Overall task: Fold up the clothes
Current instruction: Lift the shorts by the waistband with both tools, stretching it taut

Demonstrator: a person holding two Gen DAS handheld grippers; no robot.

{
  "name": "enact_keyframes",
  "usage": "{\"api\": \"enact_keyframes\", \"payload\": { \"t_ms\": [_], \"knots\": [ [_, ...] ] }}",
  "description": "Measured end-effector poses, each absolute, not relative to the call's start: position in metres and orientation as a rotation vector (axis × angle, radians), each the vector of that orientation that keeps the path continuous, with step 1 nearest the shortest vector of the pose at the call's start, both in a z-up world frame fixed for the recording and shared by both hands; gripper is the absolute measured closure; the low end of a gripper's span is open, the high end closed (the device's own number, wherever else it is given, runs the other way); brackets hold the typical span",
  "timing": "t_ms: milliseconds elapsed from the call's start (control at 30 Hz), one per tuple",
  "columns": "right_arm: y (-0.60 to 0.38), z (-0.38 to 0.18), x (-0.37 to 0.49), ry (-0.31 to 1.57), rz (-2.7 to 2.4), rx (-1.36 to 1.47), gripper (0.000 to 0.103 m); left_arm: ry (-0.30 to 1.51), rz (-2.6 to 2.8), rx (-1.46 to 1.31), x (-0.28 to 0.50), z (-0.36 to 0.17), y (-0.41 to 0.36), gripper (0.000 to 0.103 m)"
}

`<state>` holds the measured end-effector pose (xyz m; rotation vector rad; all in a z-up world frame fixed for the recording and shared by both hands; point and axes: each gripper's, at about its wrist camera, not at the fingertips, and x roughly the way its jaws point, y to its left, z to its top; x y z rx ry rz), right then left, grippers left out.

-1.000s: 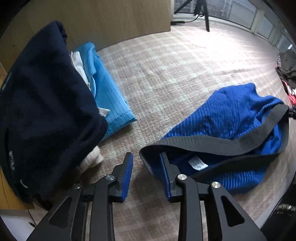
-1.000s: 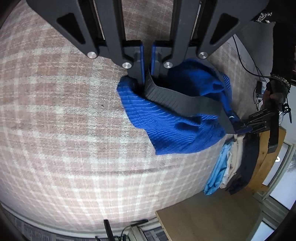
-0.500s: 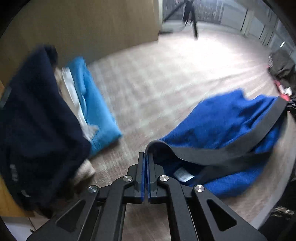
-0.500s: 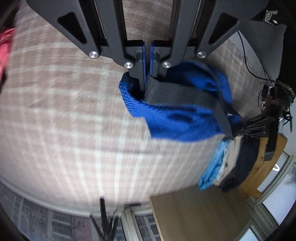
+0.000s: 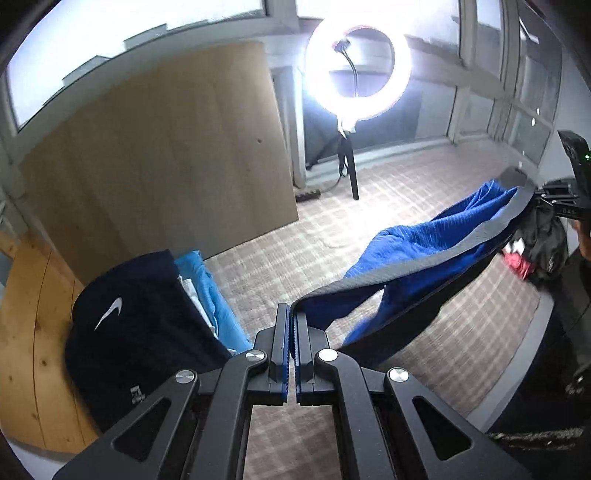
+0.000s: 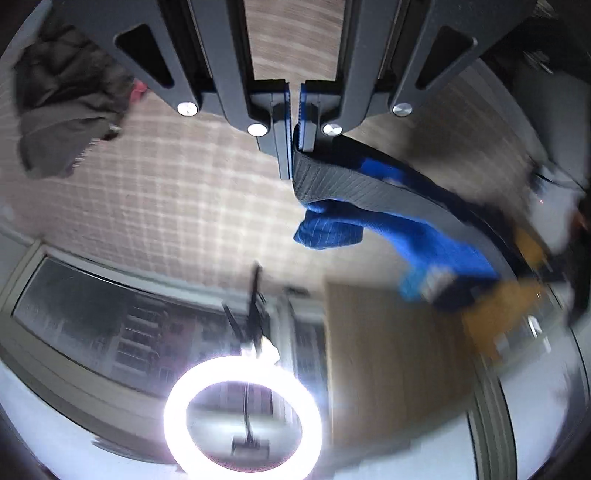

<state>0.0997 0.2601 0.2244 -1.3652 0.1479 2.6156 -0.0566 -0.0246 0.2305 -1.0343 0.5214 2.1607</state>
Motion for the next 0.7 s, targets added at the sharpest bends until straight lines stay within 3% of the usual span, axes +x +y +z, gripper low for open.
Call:
{"api": "enact_keyframes", "payload": {
  "t_ms": [167, 367, 567, 633, 700],
  "knots": [
    [0.31, 0.194, 0.061, 0.23, 2.515, -1.52, 0.101, 0.515, 2.107, -1.139, -0.105, 0.198, 0.022, 0.102],
    [0.316, 0.173, 0.063, 0.227, 2.518, -1.517, 0.1, 0.543, 2.056, -1.145, -0.08, 0.182, 0.023, 0.102],
    [0.303, 0.066, 0.097, 0.379, 2.455, -1.635, 0.1, 0.545, 1.955, -1.287, -0.05, 0.123, 0.008, 0.102],
    [0.301, 0.046, 0.105, 0.471, 2.438, -1.646, 0.099, 0.539, 1.924, -1.333, -0.042, 0.106, 0.007, 0.102],
    [0.298, 0.037, 0.11, 0.442, 2.413, -1.655, 0.096, 0.554, 1.909, -1.353, -0.035, 0.097, 0.007, 0.102]
  ]
}}
